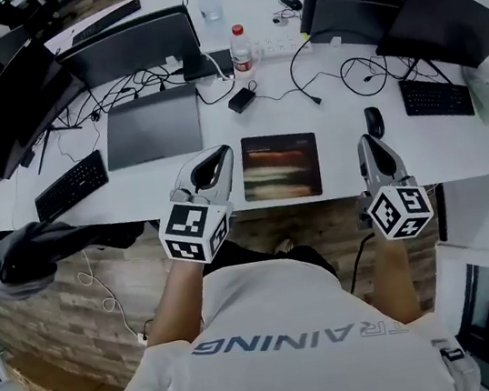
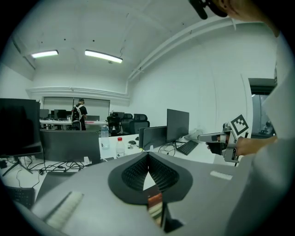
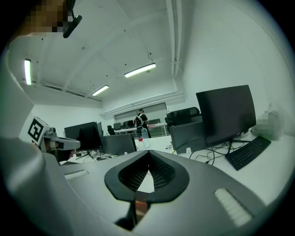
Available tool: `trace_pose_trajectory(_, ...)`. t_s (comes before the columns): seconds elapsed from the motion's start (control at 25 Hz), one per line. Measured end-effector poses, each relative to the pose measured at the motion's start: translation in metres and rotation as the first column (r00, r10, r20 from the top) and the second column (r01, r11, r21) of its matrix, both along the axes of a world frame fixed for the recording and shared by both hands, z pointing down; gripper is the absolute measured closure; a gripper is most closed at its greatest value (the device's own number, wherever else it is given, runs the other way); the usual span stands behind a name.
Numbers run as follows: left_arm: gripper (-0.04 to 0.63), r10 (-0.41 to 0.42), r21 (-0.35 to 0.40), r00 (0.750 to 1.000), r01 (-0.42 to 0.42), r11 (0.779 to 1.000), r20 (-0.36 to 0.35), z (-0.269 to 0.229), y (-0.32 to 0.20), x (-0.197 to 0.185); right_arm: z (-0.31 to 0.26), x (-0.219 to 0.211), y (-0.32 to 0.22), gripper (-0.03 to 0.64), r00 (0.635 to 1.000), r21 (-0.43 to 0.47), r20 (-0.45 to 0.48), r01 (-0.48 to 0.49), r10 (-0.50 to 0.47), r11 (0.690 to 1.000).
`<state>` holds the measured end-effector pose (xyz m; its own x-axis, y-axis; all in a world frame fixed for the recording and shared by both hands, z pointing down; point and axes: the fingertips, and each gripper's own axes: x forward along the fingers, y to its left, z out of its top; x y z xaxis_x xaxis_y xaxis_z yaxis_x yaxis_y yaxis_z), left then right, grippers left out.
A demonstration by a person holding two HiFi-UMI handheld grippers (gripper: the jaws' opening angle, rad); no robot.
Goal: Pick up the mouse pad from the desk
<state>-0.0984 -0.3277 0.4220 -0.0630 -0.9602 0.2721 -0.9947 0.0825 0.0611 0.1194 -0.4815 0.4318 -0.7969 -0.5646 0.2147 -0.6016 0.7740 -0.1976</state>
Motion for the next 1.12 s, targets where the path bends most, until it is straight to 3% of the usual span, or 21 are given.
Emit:
trace_pose_trajectory(0.12, 0.586, -0.013, -0.044, 1.0, 0.012, 0.999, -0.027, 0.015, 0.001, -0.002, 0.009, -0.016, 0.006, 0.607, 0.998, -0.023, -0.01, 0.058, -0.058, 0.998)
trace_pose_trajectory(0.2, 0.548, 0.017, -0.102, 0.999, -0.019, 0.995, -0.029, 0.034, -0.001, 0.001, 0.014, -0.022, 0.011, 0.607, 0.997, -0.033, -0.025, 0.078, -0.079, 0.996)
trace_pose_trajectory(0.28, 0.483, 0.064, -0.176, 0.998, -0.066, 0.982, -0.017, 0.059, -0.002, 0.005, 0.021, -0.023, 0.013, 0.607, 0.996, -0.051, -0.036, 0.079, -0.081, 0.996)
trace_pose_trajectory(0.44, 0.431, 0.116, -0.287, 0.992, -0.127, 0.95, -0.057, 0.12, -0.007, 0.017, 0.041, -0.014, 0.014, 0.607, 0.996, -0.1, -0.071, 0.049, -0.056, 0.994)
trace_pose_trajectory(0.72, 0.346, 0.219, -0.511, 0.973, -0.225, 0.83, -0.073, 0.233, -0.013, 0.041, 0.066, -0.018, 0.028, 0.607, 0.99, -0.159, -0.124, 0.043, -0.063, 0.986)
trace_pose_trajectory(0.92, 0.339, 0.264, -0.588, 0.961, -0.259, 0.766, -0.079, 0.285, -0.017, 0.051, 0.079, -0.019, 0.034, 0.606, 0.987, -0.189, -0.147, 0.038, -0.066, 0.981)
trace_pose_trajectory(1.04, 0.341, 0.299, -0.641, 0.952, -0.275, 0.717, -0.074, 0.313, -0.018, 0.055, 0.085, -0.022, 0.041, 0.606, 0.984, -0.205, -0.157, 0.055, -0.088, 0.977)
trace_pose_trajectory(1.12, 0.339, 0.306, -0.661, 0.949, -0.274, 0.698, -0.07, 0.322, -0.02, 0.057, 0.088, -0.022, 0.041, 0.606, 0.982, -0.212, -0.164, 0.057, -0.093, 0.976)
